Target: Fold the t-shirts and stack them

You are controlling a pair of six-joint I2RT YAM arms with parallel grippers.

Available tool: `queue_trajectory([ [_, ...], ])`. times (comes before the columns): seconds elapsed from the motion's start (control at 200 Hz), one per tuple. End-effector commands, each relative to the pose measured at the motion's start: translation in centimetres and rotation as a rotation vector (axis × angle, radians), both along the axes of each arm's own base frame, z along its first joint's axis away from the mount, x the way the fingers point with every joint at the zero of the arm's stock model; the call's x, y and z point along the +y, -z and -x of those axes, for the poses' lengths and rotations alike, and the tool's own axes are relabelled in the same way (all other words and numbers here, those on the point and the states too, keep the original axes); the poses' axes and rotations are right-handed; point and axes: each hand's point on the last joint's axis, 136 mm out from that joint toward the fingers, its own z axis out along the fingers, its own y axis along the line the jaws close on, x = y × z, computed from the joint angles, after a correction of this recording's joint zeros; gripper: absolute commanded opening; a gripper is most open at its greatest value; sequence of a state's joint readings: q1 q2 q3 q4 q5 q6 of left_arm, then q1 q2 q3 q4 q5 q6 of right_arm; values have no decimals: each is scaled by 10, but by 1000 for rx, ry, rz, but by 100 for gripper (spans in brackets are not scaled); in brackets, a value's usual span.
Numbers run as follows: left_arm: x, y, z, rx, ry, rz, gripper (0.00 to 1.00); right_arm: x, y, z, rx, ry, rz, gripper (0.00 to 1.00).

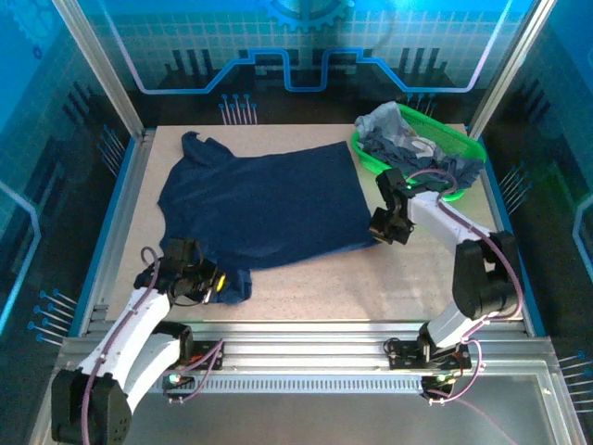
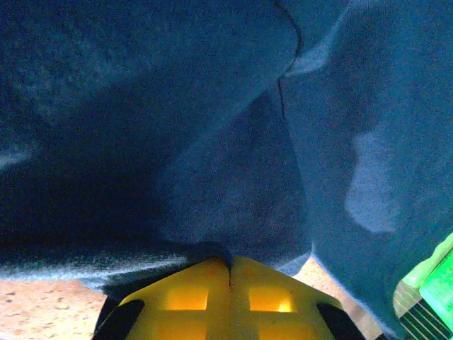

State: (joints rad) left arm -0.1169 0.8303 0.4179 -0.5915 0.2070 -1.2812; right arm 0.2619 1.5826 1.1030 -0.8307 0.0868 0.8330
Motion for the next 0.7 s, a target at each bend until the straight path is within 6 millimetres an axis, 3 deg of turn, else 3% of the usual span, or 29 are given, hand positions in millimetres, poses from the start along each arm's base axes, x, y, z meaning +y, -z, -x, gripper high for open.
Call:
queue_trajectory([
  [0.0, -14, -8, -17, -43, 1, 48, 0, -27, 2, 18, 33, 80, 81, 0],
  [0.135, -26, -17, -34, -80, 27, 58, 0, -33, 7, 18, 50, 96, 84, 0],
  [0.355, -30, -26, -38, -65, 27, 52, 0, -41, 6, 7, 54, 114, 103, 0],
  [0.515, -16, -34, -33, -40, 47, -58, 0, -48, 4, 7, 48, 137, 116, 0],
  [0.67, 2, -30, -16, 75, 37, -162, 0, -50, 8, 21, 97, 170, 122, 0],
  [0.695, 4, -34, -16, 70, 32, -175, 0, -50, 6, 23, 95, 176, 123, 5],
])
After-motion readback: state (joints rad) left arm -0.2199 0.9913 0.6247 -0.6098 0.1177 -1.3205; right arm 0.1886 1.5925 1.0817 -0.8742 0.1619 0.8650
